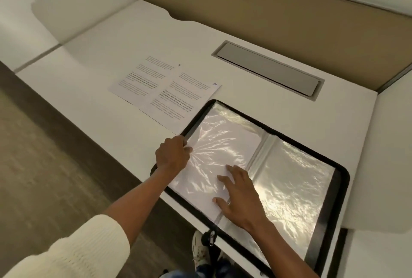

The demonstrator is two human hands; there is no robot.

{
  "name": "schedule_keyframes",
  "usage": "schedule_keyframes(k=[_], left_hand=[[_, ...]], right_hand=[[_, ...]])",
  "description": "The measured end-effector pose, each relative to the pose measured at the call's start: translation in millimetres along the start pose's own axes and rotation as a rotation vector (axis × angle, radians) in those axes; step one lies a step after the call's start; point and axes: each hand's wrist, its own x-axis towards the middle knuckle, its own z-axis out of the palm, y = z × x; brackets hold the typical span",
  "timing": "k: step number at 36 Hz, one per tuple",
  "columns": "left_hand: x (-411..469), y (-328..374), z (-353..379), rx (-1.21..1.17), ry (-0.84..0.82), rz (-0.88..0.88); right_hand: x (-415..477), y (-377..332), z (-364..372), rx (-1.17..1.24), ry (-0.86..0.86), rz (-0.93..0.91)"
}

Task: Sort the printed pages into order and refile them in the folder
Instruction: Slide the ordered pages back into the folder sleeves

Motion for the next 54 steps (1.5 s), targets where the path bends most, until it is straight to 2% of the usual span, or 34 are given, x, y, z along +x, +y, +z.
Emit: schedule_keyframes(k=[7,14,18,26,34,40,47,50,54], left_hand=[[-7.8,-1.0,15.9,0.05,0.137,0.065],[-8.9,-18.9,36.6,0.271,0.297,0.351],[-8.3,-26.3,40.5,0.254,0.274,0.397],[10.7,-28.7,20.7,0.06,0.134,0.357],[79.5,-64.6,-24.9,-0.175,0.009,0.261],[169.6,-119.7,-78.2,-0.162,0.024,0.181],[283.4,-185.7,-135.0,-0.179,0.098,0.068],[321.7,-202.5,-149.4,-0.096,0.137,0.049],[356.6,-202.7,-156.0,-0.134,0.071,-0.053]], right_hand=[[9.8,10.0,6.3,-0.15,0.067,-0.094],[20.4,17.6,-3.5,-0.115,0.074,-0.134],[30.3,15.2,-8.7,-0.117,0.057,-0.142],[75.2,-25.1,-33.0,-0.044,-0.059,0.004],[159.3,-88.5,-41.7,0.05,0.002,0.096],[233.4,-147.7,-31.6,0.136,0.033,0.164],[316.4,-213.7,-21.1,0.129,0.064,0.125],[353.1,-236.1,-19.0,0.083,0.034,0.08],[391.5,-254.8,-16.6,0.01,-0.015,0.027]])
